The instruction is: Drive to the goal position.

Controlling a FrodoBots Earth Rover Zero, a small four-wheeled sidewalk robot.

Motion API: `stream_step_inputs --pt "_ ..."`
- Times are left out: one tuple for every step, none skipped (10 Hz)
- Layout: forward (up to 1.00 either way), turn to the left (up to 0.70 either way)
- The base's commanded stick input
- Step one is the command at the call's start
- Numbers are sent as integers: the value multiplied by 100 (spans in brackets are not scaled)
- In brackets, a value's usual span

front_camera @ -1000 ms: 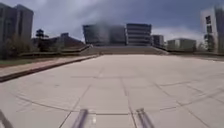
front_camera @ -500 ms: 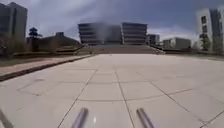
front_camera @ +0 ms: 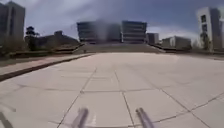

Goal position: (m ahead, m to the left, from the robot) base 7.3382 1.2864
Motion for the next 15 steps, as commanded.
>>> stream_step_inputs --pt "100 0" --pt "100 0" --pt "100 0" --pt "100 0" --pt "100 0" --pt "100 0" --pt "100 0" --pt "100 0" --pt "100 -16" --pt "100 -34" --pt "100 -6" --pt "100 0" --pt "100 0" --pt "100 0" --pt "100 0"
